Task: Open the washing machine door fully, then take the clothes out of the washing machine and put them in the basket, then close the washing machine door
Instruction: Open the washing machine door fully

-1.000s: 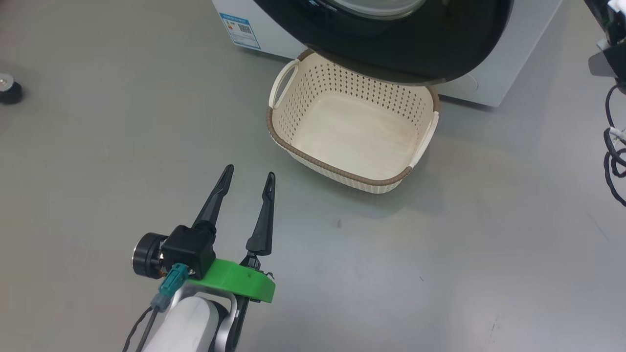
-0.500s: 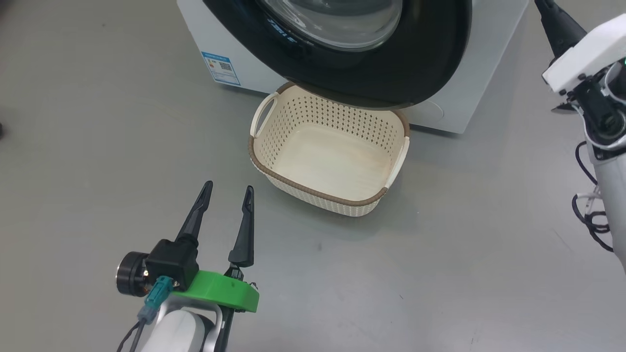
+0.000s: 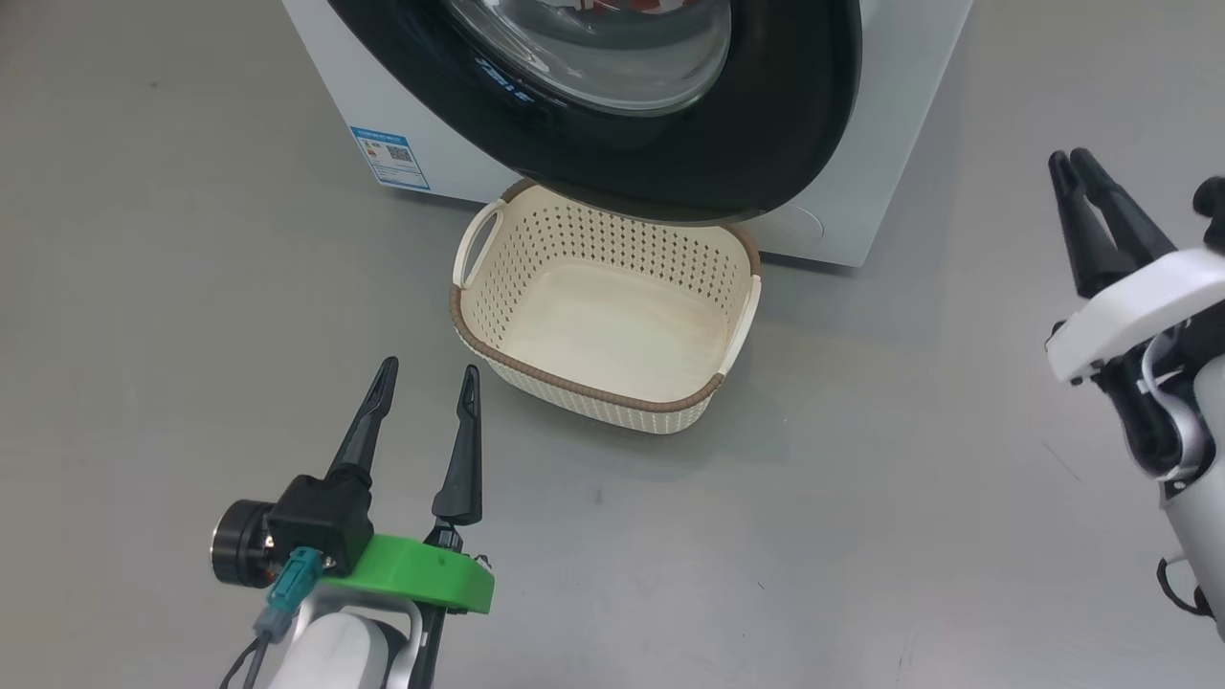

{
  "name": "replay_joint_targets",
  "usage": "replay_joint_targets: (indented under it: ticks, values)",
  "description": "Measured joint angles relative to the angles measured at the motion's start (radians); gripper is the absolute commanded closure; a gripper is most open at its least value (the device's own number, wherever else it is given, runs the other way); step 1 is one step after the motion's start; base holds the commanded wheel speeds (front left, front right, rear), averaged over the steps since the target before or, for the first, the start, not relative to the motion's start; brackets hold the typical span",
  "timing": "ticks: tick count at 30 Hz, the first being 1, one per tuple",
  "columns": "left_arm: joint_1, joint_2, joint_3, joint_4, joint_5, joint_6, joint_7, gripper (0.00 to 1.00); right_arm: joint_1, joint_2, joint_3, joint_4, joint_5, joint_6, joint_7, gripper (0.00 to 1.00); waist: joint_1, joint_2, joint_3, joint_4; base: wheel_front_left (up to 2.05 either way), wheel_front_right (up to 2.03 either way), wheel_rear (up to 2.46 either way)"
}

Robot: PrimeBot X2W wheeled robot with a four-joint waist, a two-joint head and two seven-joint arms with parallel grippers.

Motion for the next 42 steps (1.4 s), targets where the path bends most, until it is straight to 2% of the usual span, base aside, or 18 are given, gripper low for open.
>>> replay_joint_targets:
  ticks: [1,2,3,7,16,23,37,42]
  values:
    - [0.000,0.000,0.002,0.000,0.000,0.000,0.000,0.00,0.018,0.001,0.003,-0.005,-0.016,-0.007,-0.019,0.60,0.0000,0.0000,-0.001,-0.002,0.00,0.00,0.00]
    - [0.000,0.000,0.004,-0.001,0.000,0.000,0.000,0.00,0.033,0.000,0.010,-0.011,-0.046,-0.013,-0.041,0.08,0.0000,0.0000,-0.001,-0.004,0.00,0.00,0.00]
    - [0.000,0.000,0.006,-0.002,0.000,0.000,0.000,0.00,0.045,0.000,0.010,-0.015,-0.064,-0.025,-0.056,0.00,0.0000,0.0000,-0.002,-0.006,0.00,0.00,0.00]
    - [0.003,0.000,0.011,-0.006,0.001,0.000,0.000,0.00,0.098,0.009,0.007,-0.021,-0.079,-0.061,-0.109,0.00,0.0000,0.0000,-0.005,-0.013,0.00,0.00,0.00]
    - [0.015,0.000,0.025,-0.008,0.018,0.000,0.000,0.00,0.195,0.049,0.001,-0.033,-0.087,-0.114,-0.191,0.00,0.0000,0.0000,-0.013,-0.025,0.00,0.00,0.00]
    - [0.016,0.000,0.023,-0.008,0.024,0.000,0.000,0.00,0.221,0.052,-0.011,-0.049,-0.087,-0.132,-0.198,0.00,0.0000,0.0000,-0.014,-0.033,0.00,0.00,0.00]
    - [0.018,0.000,0.019,-0.008,0.024,0.000,0.000,0.00,0.248,0.055,-0.016,-0.081,-0.086,-0.142,-0.208,0.00,0.0000,0.0000,-0.016,-0.034,0.00,0.00,0.00]
    - [0.019,0.000,0.020,-0.008,0.024,0.000,0.000,0.00,0.264,0.068,-0.044,-0.089,-0.084,-0.174,-0.210,0.00,0.0000,0.0000,-0.020,-0.033,0.00,0.00,0.00]
